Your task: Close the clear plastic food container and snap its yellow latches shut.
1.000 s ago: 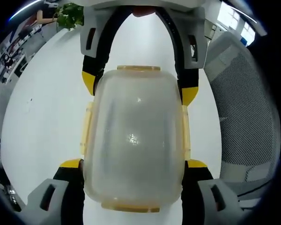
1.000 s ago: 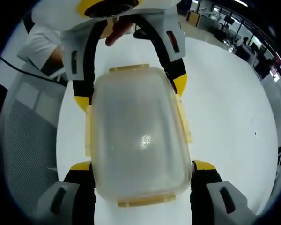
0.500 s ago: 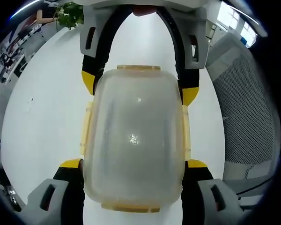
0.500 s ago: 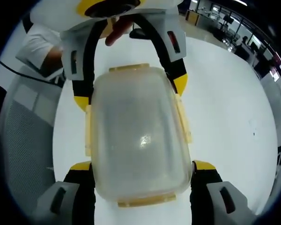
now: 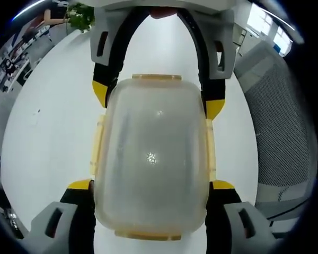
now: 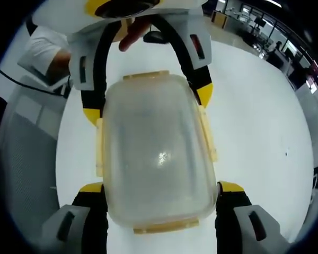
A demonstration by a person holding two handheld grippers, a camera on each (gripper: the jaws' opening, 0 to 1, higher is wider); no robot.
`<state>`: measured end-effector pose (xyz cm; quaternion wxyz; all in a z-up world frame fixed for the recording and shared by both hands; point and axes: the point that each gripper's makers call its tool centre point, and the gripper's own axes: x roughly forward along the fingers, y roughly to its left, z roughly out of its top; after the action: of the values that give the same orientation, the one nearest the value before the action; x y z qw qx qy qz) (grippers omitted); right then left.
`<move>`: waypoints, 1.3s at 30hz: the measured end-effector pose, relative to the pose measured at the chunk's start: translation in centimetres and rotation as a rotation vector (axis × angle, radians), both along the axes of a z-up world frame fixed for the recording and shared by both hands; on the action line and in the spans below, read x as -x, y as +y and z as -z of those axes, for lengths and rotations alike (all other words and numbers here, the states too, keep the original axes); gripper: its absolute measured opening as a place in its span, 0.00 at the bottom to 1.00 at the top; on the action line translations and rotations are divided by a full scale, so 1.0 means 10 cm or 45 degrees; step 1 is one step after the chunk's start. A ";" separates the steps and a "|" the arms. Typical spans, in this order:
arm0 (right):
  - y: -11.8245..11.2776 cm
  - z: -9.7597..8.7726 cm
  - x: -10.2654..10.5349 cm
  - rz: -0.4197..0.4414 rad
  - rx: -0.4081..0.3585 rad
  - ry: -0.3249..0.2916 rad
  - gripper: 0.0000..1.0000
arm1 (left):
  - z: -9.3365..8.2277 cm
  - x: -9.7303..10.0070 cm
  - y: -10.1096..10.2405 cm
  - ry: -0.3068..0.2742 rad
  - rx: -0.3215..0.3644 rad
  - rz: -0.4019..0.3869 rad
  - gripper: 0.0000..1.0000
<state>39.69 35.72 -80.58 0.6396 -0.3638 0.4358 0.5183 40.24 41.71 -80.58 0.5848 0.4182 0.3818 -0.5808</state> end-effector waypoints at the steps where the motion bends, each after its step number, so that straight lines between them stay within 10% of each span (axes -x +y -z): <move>1: 0.00 0.00 -0.01 0.002 0.004 0.001 0.84 | 0.01 -0.02 0.00 0.000 0.002 0.003 0.87; 39: -0.03 0.00 -0.45 0.003 0.018 -0.012 0.85 | 0.01 -0.44 -0.04 0.018 0.021 -0.007 0.88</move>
<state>44.22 35.46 -80.62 0.6398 -0.3701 0.4368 0.5127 44.68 41.31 -80.69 0.5870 0.4082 0.3822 -0.5854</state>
